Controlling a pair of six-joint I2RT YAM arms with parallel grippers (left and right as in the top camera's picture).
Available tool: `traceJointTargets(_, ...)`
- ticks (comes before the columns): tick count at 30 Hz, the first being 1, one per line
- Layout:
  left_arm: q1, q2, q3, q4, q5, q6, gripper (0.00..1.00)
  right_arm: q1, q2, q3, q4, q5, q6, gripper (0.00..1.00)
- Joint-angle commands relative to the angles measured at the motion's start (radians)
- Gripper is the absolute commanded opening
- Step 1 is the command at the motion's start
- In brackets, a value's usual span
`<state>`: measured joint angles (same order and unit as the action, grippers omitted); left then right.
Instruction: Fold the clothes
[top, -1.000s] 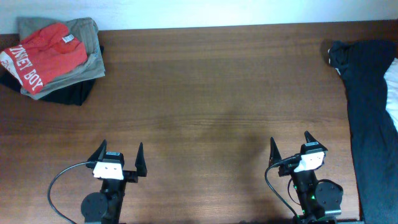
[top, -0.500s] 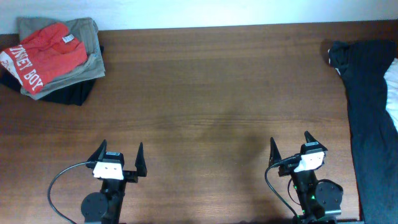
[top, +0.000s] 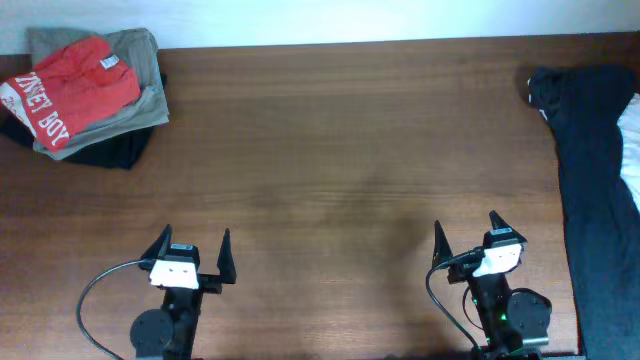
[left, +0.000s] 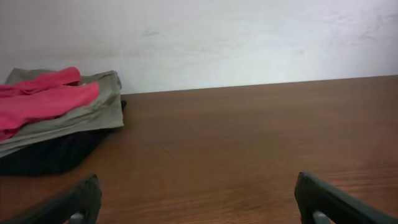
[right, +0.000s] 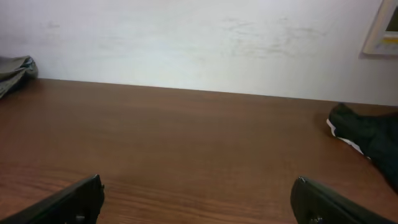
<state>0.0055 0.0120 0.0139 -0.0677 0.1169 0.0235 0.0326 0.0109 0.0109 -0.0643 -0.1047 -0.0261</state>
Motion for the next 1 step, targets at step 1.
traceJointTargets(1, -0.003, -0.006, -0.005, -0.001, 0.016, 0.019, 0.99, 0.006, -0.007, -0.005, -0.007, 0.006, 0.008, 0.99)
